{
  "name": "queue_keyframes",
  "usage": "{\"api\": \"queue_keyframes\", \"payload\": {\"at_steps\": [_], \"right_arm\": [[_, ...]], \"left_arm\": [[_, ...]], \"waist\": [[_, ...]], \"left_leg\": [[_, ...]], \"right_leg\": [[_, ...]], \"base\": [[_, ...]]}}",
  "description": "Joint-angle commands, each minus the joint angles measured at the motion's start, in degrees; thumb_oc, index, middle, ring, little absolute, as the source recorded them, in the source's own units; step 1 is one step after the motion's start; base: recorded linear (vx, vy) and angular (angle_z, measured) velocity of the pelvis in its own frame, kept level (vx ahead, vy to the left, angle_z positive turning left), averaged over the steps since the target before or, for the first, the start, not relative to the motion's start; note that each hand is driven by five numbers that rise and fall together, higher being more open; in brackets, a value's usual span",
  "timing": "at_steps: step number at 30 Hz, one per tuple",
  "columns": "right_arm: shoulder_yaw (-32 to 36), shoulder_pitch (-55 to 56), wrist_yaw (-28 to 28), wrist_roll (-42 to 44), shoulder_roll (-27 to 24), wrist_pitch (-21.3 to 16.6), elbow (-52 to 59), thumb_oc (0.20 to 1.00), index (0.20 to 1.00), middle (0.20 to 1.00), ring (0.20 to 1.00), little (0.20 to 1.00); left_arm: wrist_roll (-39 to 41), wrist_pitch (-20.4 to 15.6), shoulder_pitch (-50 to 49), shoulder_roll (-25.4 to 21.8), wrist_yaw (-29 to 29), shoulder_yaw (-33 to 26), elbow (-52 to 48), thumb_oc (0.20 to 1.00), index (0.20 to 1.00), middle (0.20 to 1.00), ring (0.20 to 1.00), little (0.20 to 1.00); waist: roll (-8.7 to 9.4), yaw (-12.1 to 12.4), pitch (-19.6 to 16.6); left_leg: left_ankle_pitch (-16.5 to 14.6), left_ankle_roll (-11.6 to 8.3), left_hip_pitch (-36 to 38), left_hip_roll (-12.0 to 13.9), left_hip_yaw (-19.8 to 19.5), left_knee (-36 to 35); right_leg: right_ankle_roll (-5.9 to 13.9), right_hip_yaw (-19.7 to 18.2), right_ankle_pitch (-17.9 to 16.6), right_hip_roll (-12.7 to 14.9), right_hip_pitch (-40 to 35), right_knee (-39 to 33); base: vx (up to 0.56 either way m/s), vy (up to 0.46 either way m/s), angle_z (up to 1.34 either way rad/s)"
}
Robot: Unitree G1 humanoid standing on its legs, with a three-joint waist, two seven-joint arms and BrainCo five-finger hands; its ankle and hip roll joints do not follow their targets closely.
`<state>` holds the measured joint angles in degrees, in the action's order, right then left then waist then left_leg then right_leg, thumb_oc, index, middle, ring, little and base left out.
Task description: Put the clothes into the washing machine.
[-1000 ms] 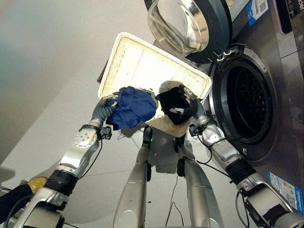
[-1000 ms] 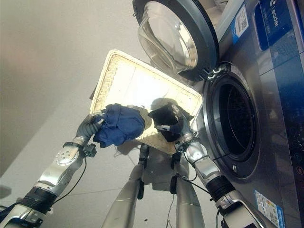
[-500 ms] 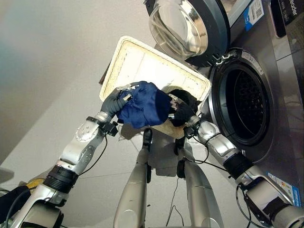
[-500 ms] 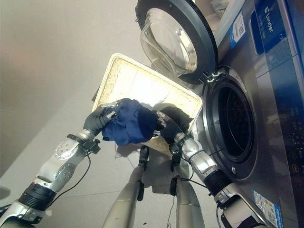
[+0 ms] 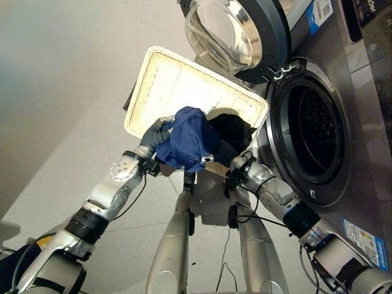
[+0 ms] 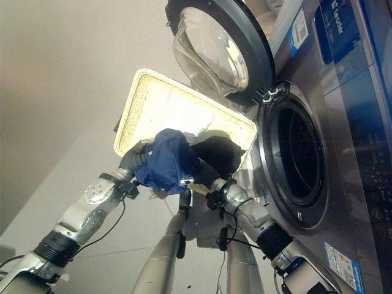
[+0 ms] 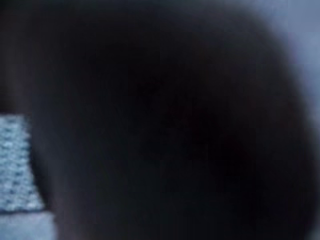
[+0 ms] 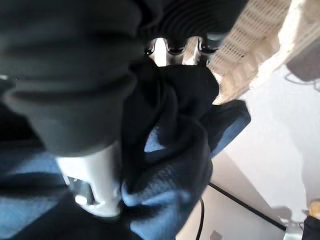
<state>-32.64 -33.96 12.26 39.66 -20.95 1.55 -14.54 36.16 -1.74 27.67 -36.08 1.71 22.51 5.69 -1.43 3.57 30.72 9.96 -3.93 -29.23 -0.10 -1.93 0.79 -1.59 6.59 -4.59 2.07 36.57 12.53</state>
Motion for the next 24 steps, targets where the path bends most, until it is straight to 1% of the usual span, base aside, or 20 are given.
{"api": "queue_keyframes", "payload": {"at_steps": [1, 7, 8, 11, 13, 14, 18, 20, 21, 22, 23, 24], "right_arm": [[-1.51, 0.39, 2.68, 4.88, 2.39, -1.50, 9.52, 1.000, 1.000, 1.000, 1.000, 1.000], [-2.03, 0.75, 3.34, 5.53, 2.08, -0.66, 10.70, 1.000, 1.000, 1.000, 1.000, 1.000], [-2.34, 1.11, 3.52, 7.55, 1.64, 0.15, 11.03, 1.000, 1.000, 1.000, 1.000, 1.000], [-2.30, 1.47, 3.62, 8.48, 1.45, 0.66, 10.98, 1.000, 1.000, 1.000, 1.000, 1.000], [-2.33, 1.80, 3.45, 9.70, 1.54, 1.69, 10.95, 1.000, 1.000, 1.000, 1.000, 1.000], [-2.43, 2.44, 2.74, 11.26, 1.66, 2.62, 10.54, 1.000, 1.000, 1.000, 1.000, 1.000], [-2.60, 4.21, 1.95, 14.76, 1.85, 4.62, 9.88, 1.000, 1.000, 1.000, 1.000, 1.000], [-2.67, 4.38, 1.66, 15.25, 2.00, 4.98, 9.50, 1.000, 1.000, 1.000, 1.000, 1.000], [-2.71, 4.66, 1.67, 15.24, 2.02, 4.97, 9.51, 1.000, 1.000, 1.000, 1.000, 1.000], [-2.80, 5.52, 1.24, 16.25, 2.49, 4.97, 8.08, 0.351, 0.351, 0.351, 0.351, 0.351], [-2.93, 5.95, 1.30, 16.19, 2.54, 4.82, 7.86, 0.200, 0.200, 0.200, 0.200, 0.200], [-2.93, 5.95, 1.30, 16.19, 2.54, 4.82, 7.86, 0.200, 0.200, 0.200, 0.200, 0.200]], "left_arm": [[-4.41, -1.20, 1.86, 2.56, -2.38, 0.62, -1.35, 0.200, 0.200, 0.200, 0.200, 0.200], [-5.35, -1.47, 1.83, 3.02, -4.67, 1.03, 0.91, 0.200, 0.200, 0.200, 0.200, 0.200], [-5.62, -1.93, 1.46, 2.90, -4.63, 1.15, 1.03, 0.200, 0.200, 0.200, 0.200, 0.200], [-6.18, -2.32, 1.11, 2.99, -4.42, 1.22, 1.09, 0.200, 0.200, 0.200, 0.200, 0.200], [-7.14, -2.81, 1.02, 3.17, -4.48, 1.58, 0.98, 0.200, 0.200, 0.200, 0.200, 0.200], [-8.79, -3.75, 0.84, 3.17, -4.75, 2.23, 0.51, 0.200, 0.200, 0.200, 0.200, 0.200], [-10.86, -4.63, 0.15, 3.12, -3.87, 3.43, -1.95, 0.200, 0.200, 0.200, 0.200, 0.200], [-11.10, -4.77, 0.32, 3.22, -3.86, 3.74, -2.62, 0.200, 0.200, 0.200, 0.200, 0.200], [-11.11, -4.78, 0.08, 3.26, -3.86, 3.84, -2.63, 0.200, 0.200, 0.200, 0.200, 0.200], [-12.06, -5.31, 0.19, 3.57, -3.37, 4.72, -3.93, 0.200, 0.200, 0.200, 0.200, 0.200], [-12.19, -5.39, -0.05, 3.66, -3.39, 5.00, -4.13, 0.200, 0.200, 0.200, 0.200, 0.200], [-12.19, -5.39, -0.05, 3.66, -3.39, 5.00, -4.13, 0.200, 0.200, 0.200, 0.200, 0.200]], "waist": [[-0.37, -2.27, -0.92], [-0.27, -2.71, -0.92], [-0.36, -2.79, -0.92], [-0.44, -2.86, -0.92], [-0.55, -2.95, -0.92], [-0.66, -3.03, -0.92], [-0.69, -3.12, -0.92], [-0.65, -3.24, -0.92], [-0.69, -3.17, -0.92], [-0.58, -3.39, -0.92], [-0.61, -3.34, -0.92], [-0.61, -3.34, -0.92]], "left_leg": [[-4.22, 0.95, -1.87, -3.55, 1.36, 5.94], [-4.42, 0.81, -2.79, -3.55, 2.03, 6.83], [-4.43, 0.78, -3.17, -3.51, 2.23, 7.12], [-4.45, 0.75, -3.35, -3.60, 2.18, 7.40], [-4.47, 0.79, -3.43, -3.64, 2.15, 7.43], [-4.60, 0.89, -3.68, -3.72, 2.11, 7.64], [-5.00, 1.01, -3.63, -3.68, 2.19, 7.86], [-4.61, 1.03, -4.18, -3.79, 2.17, 7.85], [-4.99, 1.03, -3.77, -3.73, 2.18, 7.92], [-4.65, 1.21, -4.10, -3.85, 2.01, 7.62], [-5.03, 1.22, -3.67, -3.81, 2.02, 7.66], [-5.03, 1.22, -3.67, -3.81, 2.02, 7.66]], "right_leg": [[6.38, 1.54, -1.55, 0.69, -3.59, -5.97], [6.42, 1.69, -1.54, 0.87, -2.77, -5.70], [6.40, 1.67, -1.51, 0.93, -2.41, -5.52], [6.36, 1.51, -1.46, 0.94, -2.24, -5.31], [6.33, 1.38, -1.42, 0.95, -2.15, -5.27], [6.27, 1.18, -1.35, 0.97, -1.90, -5.18], [6.26, 0.88, -1.05, 0.88, -1.98, -5.07], [6.25, 0.83, -1.44, 0.90, -1.46, -5.15], [6.26, 0.81, -1.10, 0.84, -1.84, -5.05], [6.25, 0.56, -1.51, 0.74, -1.48, -5.28], [6.28, 0.50, -1.19, 0.66, -1.83, -5.19], [6.28, 0.50, -1.19, 0.66, -1.83, -5.19]], "base": [[0.03, 0.027, -0.07], [0.03, 0.018, -0.08], [0.03, 0.020, -0.09], [0.02, 0.014, -0.06], [0.01, 0.017, -0.04], [0.01, 0.018, -0.04], [0.01, 0.010, -0.02], [0.00, 0.000, 0.00], [0.00, 0.000, 0.00], [0.00, 0.000, 0.00], [0.00, 0.000, 0.00], [0.00, 0.000, 0.00]]}}
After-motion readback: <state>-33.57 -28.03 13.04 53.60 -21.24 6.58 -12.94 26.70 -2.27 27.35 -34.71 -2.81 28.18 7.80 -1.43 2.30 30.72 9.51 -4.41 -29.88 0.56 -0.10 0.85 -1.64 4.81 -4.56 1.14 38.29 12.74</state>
